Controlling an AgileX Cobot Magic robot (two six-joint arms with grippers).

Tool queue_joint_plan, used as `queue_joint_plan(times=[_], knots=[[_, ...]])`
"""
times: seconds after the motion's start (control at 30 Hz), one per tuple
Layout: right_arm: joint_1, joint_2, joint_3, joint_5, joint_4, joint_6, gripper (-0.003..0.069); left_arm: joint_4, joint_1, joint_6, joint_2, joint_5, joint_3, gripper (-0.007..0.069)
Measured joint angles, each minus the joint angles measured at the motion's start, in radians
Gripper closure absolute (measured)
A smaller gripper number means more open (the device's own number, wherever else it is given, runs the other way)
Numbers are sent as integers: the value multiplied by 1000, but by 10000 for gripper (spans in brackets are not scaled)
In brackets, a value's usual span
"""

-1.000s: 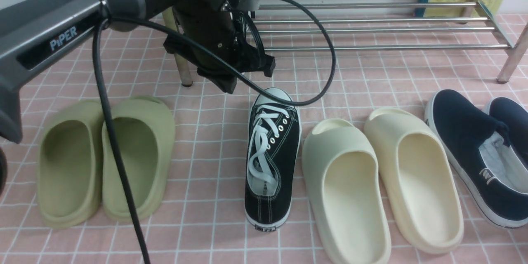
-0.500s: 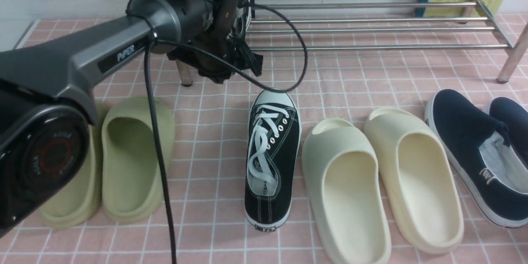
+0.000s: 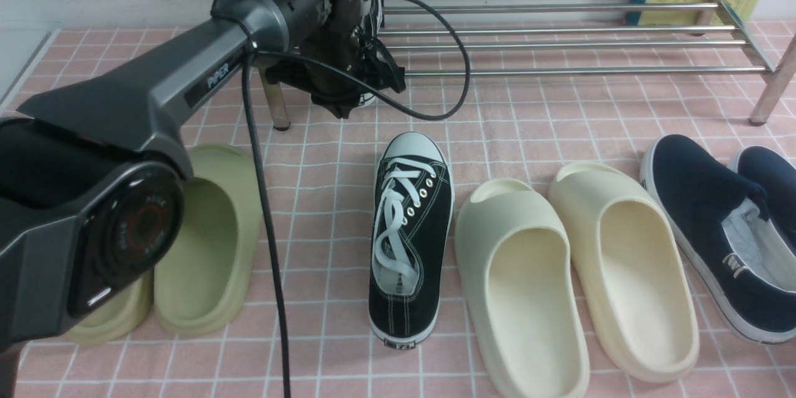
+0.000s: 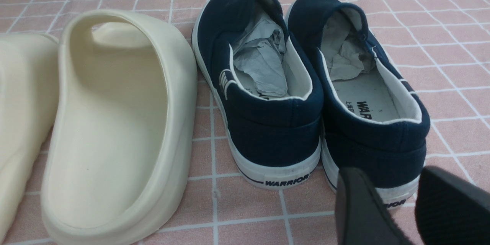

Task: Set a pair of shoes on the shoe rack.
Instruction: Use the left arm to put a shoe into the shoe rack, then use the left arm to grab the shoe closest to it

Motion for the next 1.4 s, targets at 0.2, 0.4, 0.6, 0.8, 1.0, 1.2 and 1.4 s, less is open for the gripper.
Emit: queue_joint_plan(times=[0.2, 0.4, 0.6, 0.8, 1.0, 1.2, 1.4], knots=[[0, 0, 0, 0, 0, 0, 419, 27, -2, 81, -64, 85, -2, 459], [0, 0, 0, 0, 0, 0, 419, 35, -61, 141, -192, 224, -10, 221], [0, 0, 0, 0, 0, 0, 419, 10, -161, 144, -375, 240, 168, 74], [0, 0, 0, 0, 0, 0, 419, -71, -180, 107, -527, 220, 503, 66], [0, 0, 0, 0, 0, 0, 419, -171, -180, 100, -556, 58, 727, 66], [0, 0, 0, 0, 0, 0, 419, -202, -180, 95, -497, -95, 794, 71], [0, 0, 0, 0, 0, 0, 419, -223, -180, 72, -419, -190, 794, 147]])
